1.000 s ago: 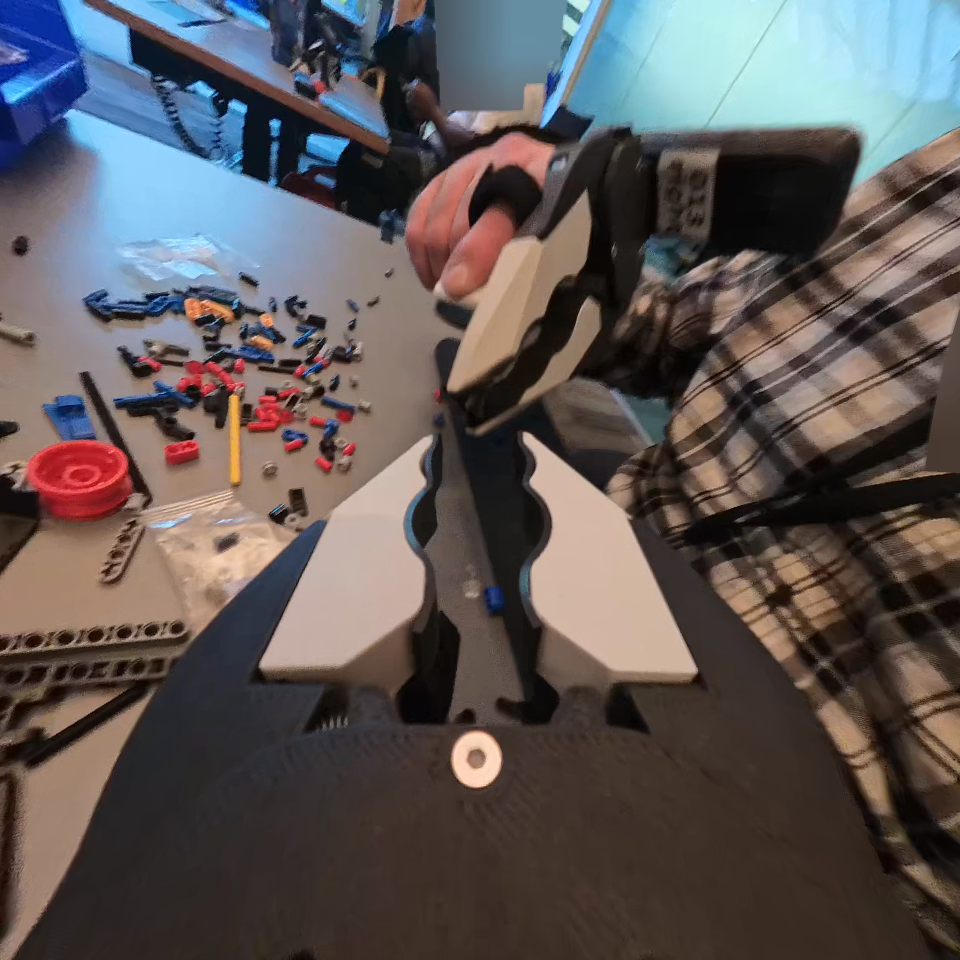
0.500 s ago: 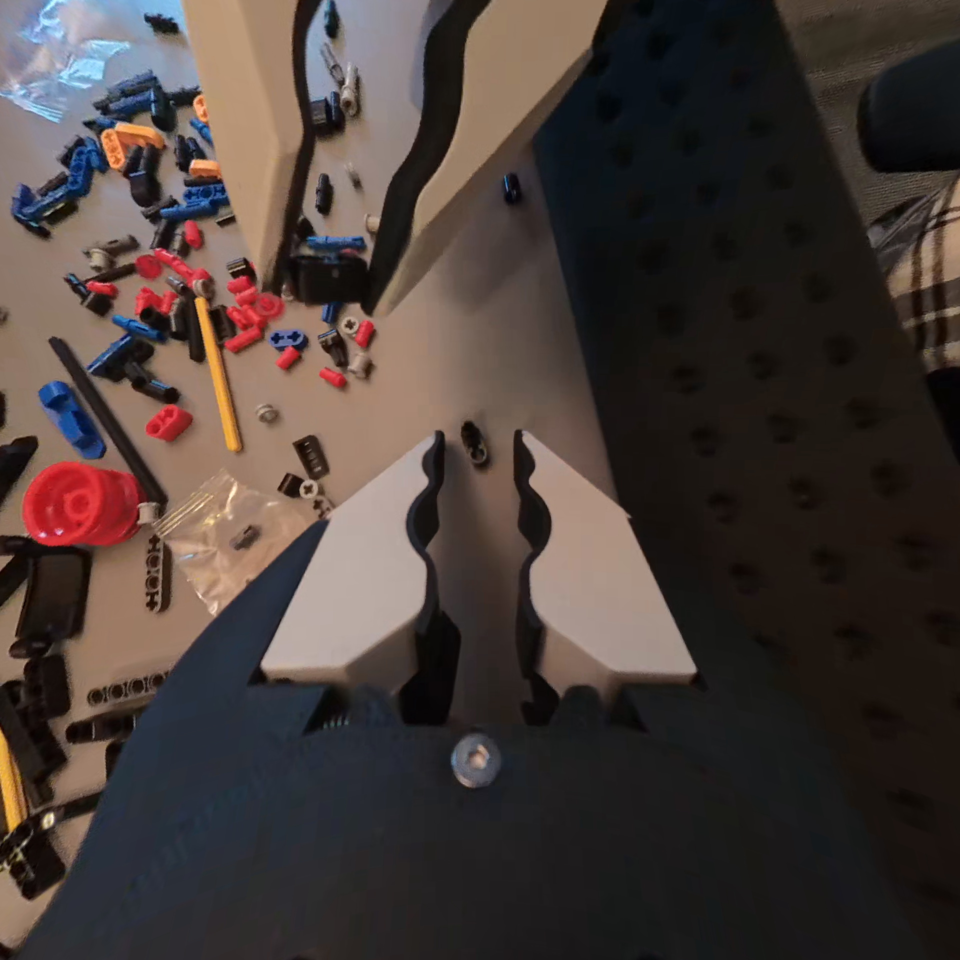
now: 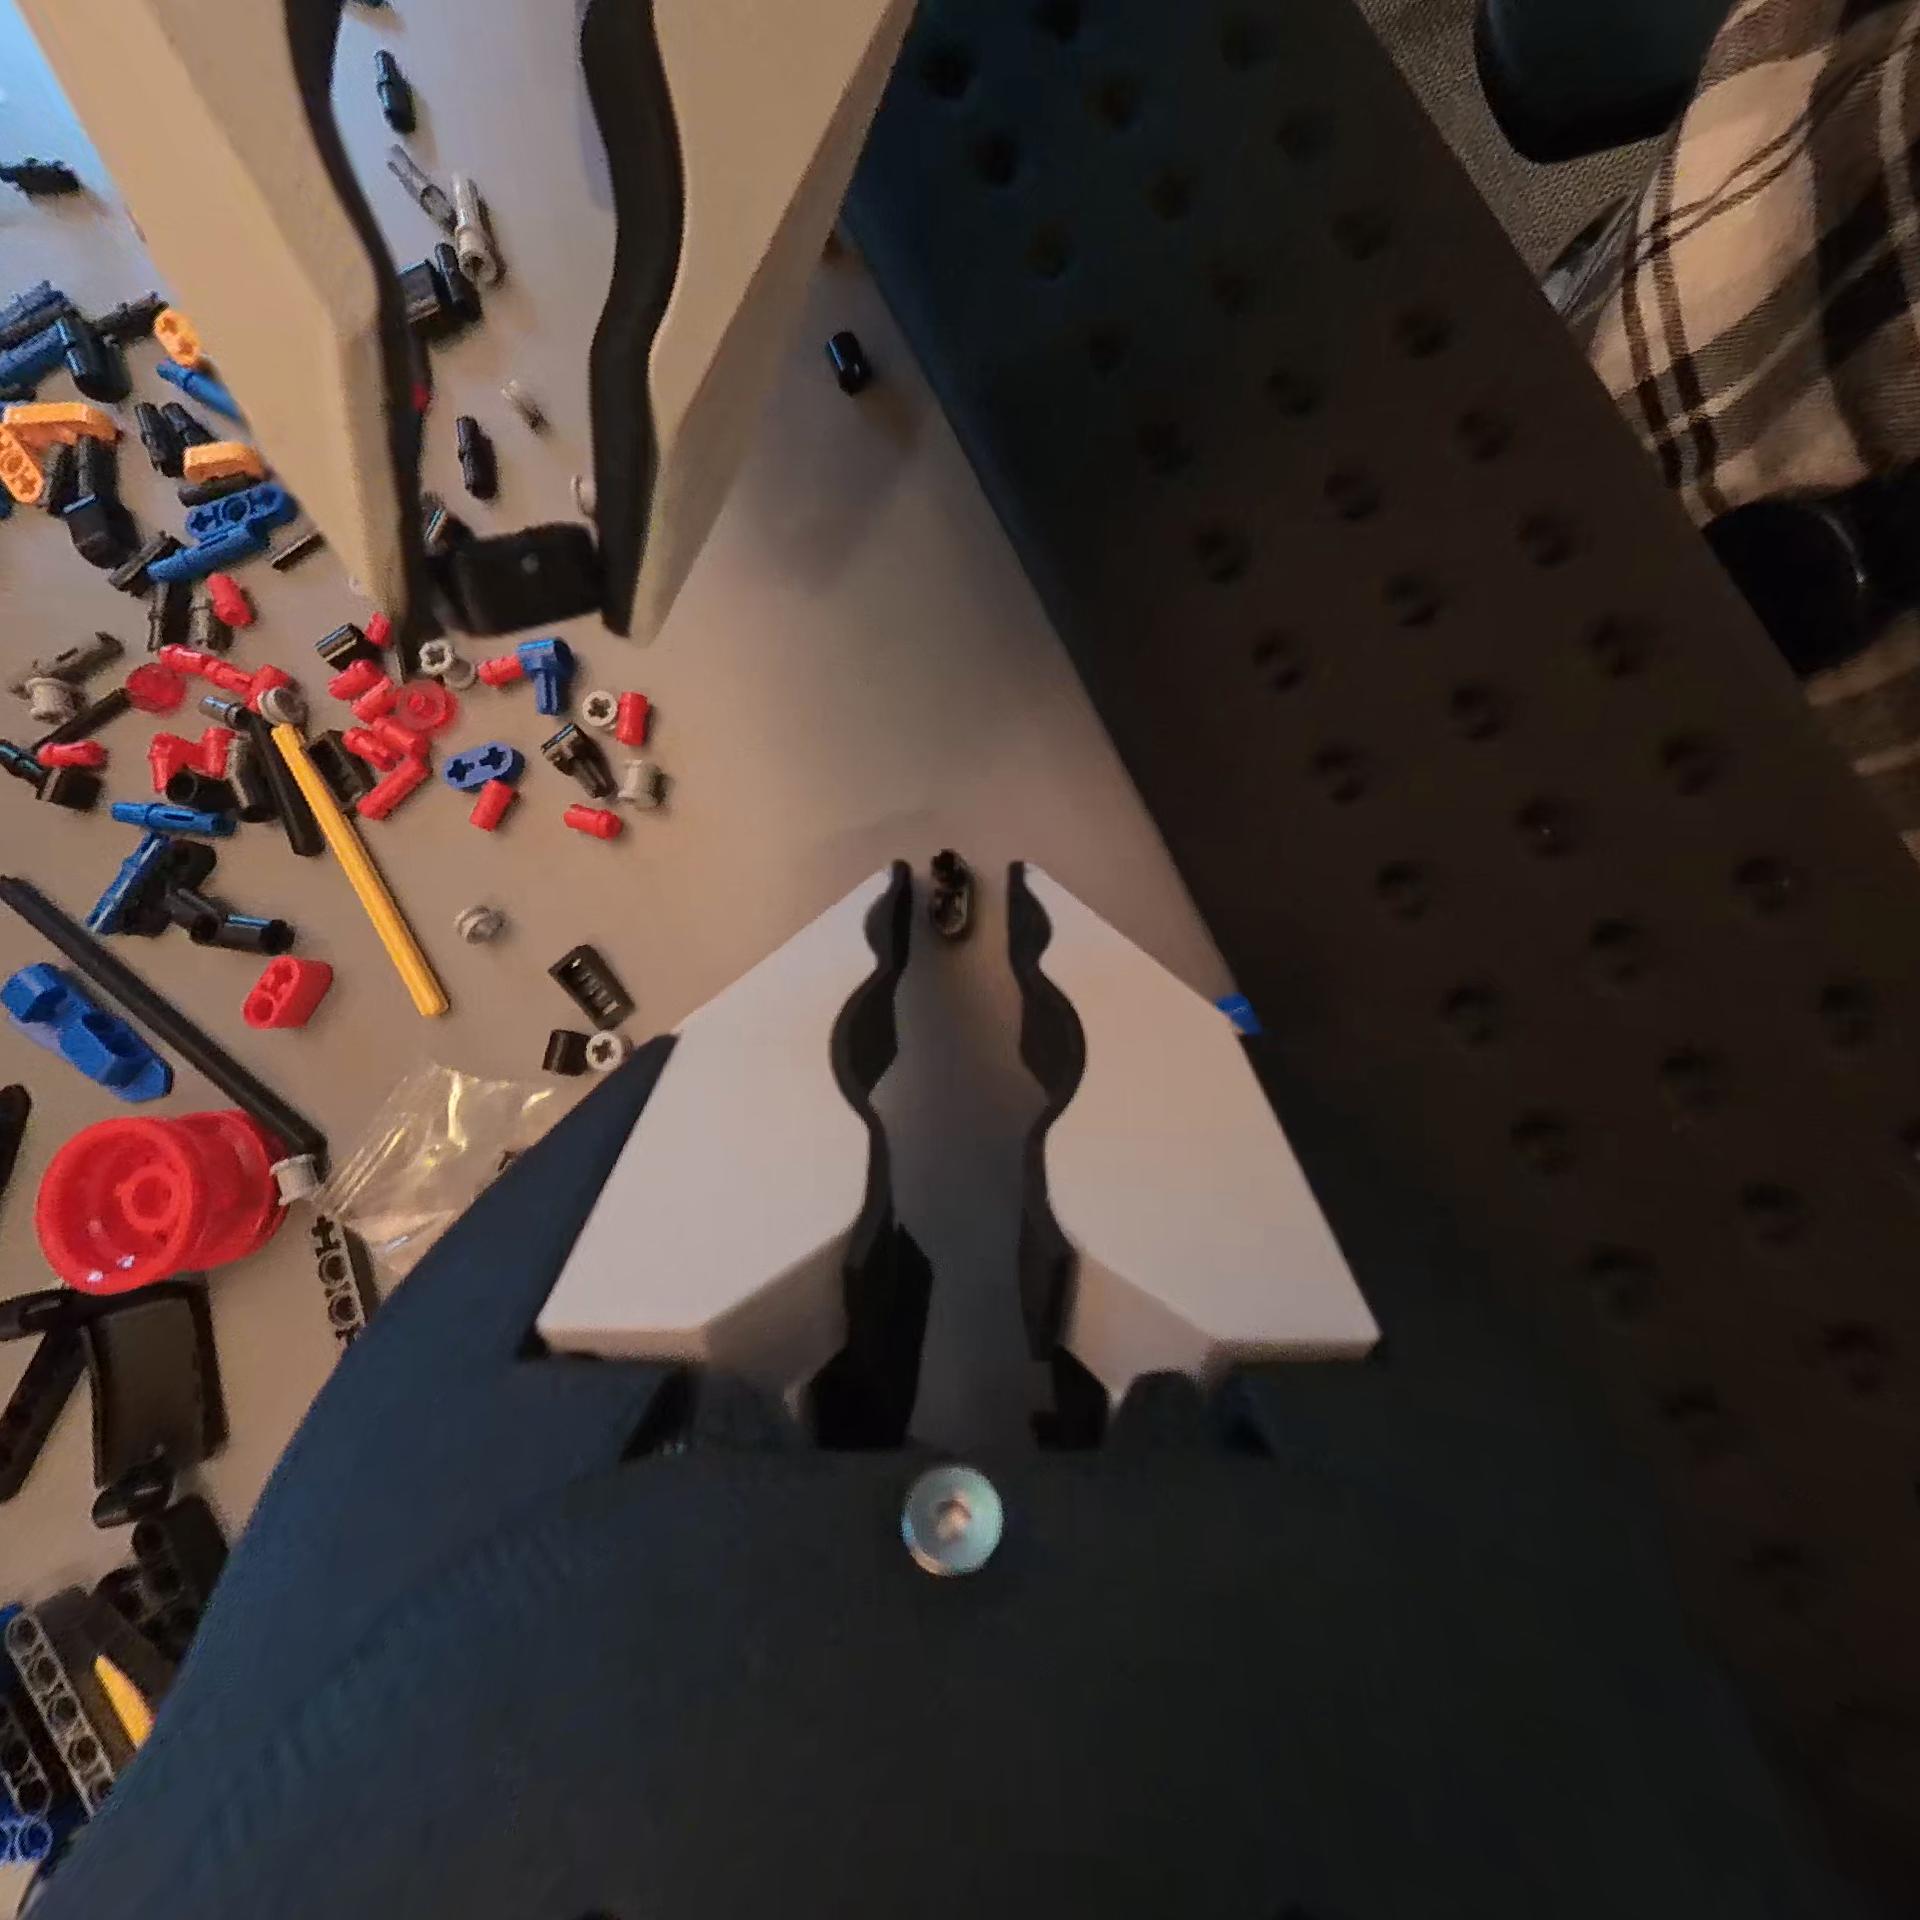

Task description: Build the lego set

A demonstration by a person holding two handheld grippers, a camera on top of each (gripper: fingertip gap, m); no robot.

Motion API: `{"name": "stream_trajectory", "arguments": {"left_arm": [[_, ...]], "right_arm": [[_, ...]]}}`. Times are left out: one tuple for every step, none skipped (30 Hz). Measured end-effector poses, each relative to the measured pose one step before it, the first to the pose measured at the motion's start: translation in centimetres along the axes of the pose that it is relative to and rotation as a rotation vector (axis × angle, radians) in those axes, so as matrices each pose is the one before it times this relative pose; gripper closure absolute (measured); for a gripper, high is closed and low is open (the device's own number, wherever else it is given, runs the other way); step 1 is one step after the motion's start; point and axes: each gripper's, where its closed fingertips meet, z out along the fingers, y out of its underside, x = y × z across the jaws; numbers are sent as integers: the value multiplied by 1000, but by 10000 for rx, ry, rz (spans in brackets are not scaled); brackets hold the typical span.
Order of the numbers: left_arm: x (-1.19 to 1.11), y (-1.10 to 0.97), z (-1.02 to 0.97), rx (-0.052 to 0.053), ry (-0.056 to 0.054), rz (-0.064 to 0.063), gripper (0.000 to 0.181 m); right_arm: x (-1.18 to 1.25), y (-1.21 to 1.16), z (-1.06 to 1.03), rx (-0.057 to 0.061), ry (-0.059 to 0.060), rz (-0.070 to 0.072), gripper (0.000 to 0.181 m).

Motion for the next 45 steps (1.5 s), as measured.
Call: {"name": "stream_trajectory", "arguments": {"left_arm": [[-107,226,-205,-42,-106,-71,159],[-180,298,-261,-53,-181,-85,157],[-67,322,-316,-45,-143,-92,157],[-6,307,-319,-48,-128,-99,156],[-28,255,-278,-21,-150,-86,156],[-1,186,-187,-9,-122,-95,156],[-135,145,-80,7,-193,-95,157],[-70,120,6,3,-142,-76,157],[-21,38,82,36,-97,-51,158],[-61,-99,83,89,-76,-91,158],[-153,-81,91,39,-104,-110,158],[-122,-90,103,37,-87,-39,159],[-134,-117,104,42,-98,2,159],[-124,-125,139,46,-86,-2,159],[-87,-124,120,36,-55,-10,159],[-72,-103,95,22,-43,2,159],[-179,-87,102,14,-111,-6,159],[-141,-66,83,21,-87,-26,159],[-57,-48,44,27,-46,-29,159],[-100,-15,27,35,-77,-44,158],[-55,1,2,39,-42,-71,158],[-38,40,-54,20,-23,-35,157],[-122,85,-139,-6,-47,-28,156],[-179,-15,-205,45,-50,-93,156],[-101,-162,-211,124,4,-127,157],[37,-242,-174,146,60,-101,157],[154,-182,-88,98,89,-53,157],[194,-5,12,-23,69,19,158],[135,119,83,-92,-4,115,157],[103,20,70,-34,-44,149,157],[58,-127,-32,62,-62,126,157],[35,-283,-149,142,-8,17,158],[87,-531,-243,283,124,-189,159],[169,-711,-305,404,268,-387,160],[18,-635,-276,396,207,-449,161],[-17,-529,-244,376,173,-371,162],[96,-433,-195,346,217,-296,162],[31,-189,-133,183,155,-222,163],[48,-233,-111,213,147,-182,163],[107,-251,-107,222,192,-219,164],[156,-226,-85,213,234,-195,165],[75,-244,-91,226,171,-145,162],[-77,-259,-104,207,62,-128,159],[78,-181,-102,117,135,-71,157],[293,-117,-21,51,203,37,155]], "right_arm": [[-73,15,-41,27,-81,45,165],[-88,-13,-54,47,-112,67,165],[-109,19,-43,30,-138,64,165],[-113,59,-27,-1,-143,34,165],[-139,83,19,-16,-168,27,165],[-198,107,54,-18,-221,47,165],[-190,110,90,-21,-219,21,165],[-201,135,146,-45,-221,4,165],[-222,147,171,-64,-225,-12,165],[-242,65,179,-33,-229,-16,165],[-199,14,196,-5,-214,24,165],[-198,14,194,-13,-207,4,165],[-236,38,169,-44,-207,-39,165],[-237,47,178,-62,-207,-14,165],[-165,23,170,-31,-159,-6,165],[-128,43,145,-35,-123,-1,165],[-119,79,143,-58,-101,-25,165],[-108,98,114,-72,-69,-51,165],[-112,90,84,-65,-69,-51,165],[-133,47,71,-44,-81,-33,165],[-146,34,54,-28,-78,-22,165],[-59,21,43,-23,-30,-27,165],[-23,9,32,-31,-7,-25,165],[-34,-15,17,-25,-1,-38,165],[-60,-28,11,-24,-13,-30,165],[-60,12,40,-64,-16,-27,165],[-61,32,80,-92,-6,-68,165],[-78,50,108,-102,-20,-74,165],[-128,-9,102,-76,-64,-46,165],[-58,-10,100,-71,-49,-11,165],[34,-2,64,-82,10,-37,165],[36,-65,-1,-35,17,-60,165],[60,-187,-62,40,40,-59,165],[95,-214,-80,51,76,-83,165],[122,-172,-91,11,115,-118,165],[192,-168,-100,1,161,-133,164],[201,-186,-118,29,171,-133,165],[83,-147,-139,19,98,-123,165],[68,-121,-137,13,98,-167,165],[4,-169,-178,58,67,-163,165],[-2,-163,-197,73,34,-94,165],[3,-139,-193,90,33,-78,165],[-118,-259,-190,155,-44,-60,165],[-91,-313,-169,137,-28,-29,165],[-25,-229,-109,53,25,-90,165]]}}
